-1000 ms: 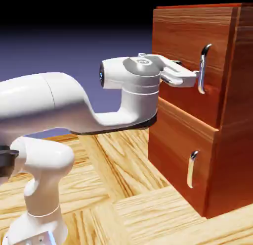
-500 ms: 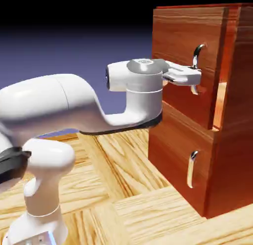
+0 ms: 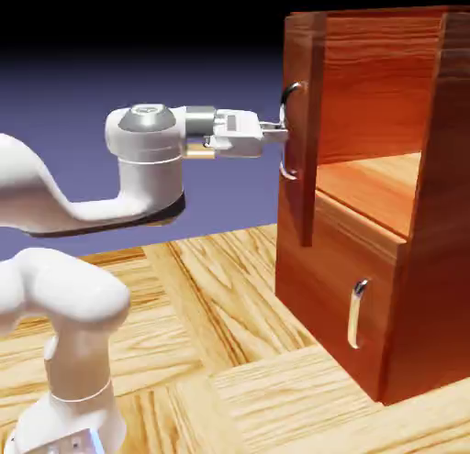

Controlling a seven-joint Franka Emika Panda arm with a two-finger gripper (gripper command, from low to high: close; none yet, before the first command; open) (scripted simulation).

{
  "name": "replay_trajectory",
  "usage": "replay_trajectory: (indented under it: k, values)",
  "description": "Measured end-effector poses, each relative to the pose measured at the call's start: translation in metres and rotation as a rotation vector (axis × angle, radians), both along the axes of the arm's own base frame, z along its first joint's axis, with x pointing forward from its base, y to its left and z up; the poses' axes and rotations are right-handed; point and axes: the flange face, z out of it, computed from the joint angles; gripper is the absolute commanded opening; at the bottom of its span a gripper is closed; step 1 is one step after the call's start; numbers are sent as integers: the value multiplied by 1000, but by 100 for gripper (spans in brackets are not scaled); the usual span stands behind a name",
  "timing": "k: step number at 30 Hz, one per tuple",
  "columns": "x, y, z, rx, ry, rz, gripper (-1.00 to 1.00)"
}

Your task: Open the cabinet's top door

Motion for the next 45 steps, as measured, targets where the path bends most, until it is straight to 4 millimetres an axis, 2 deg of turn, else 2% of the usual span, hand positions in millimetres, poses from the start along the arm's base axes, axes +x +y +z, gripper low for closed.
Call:
replay_trajectory:
  k: [17, 23, 34, 36, 42, 43, 45]
  values:
    - [-77, 105, 0, 0, 0, -304, -100]
    - [-82, 115, 0, 1, 0, -330, -100]
    - [-115, 206, 0, 3, 2, -554, -100]
    - [-116, 211, -2, 6, 15, -567, -100]
    - [-113, 205, -3, 5, 13, -552, -100]
    - [-115, 208, -1, 2, 4, -558, -100]
    - [-119, 228, -1, -1, 3, -607, -100]
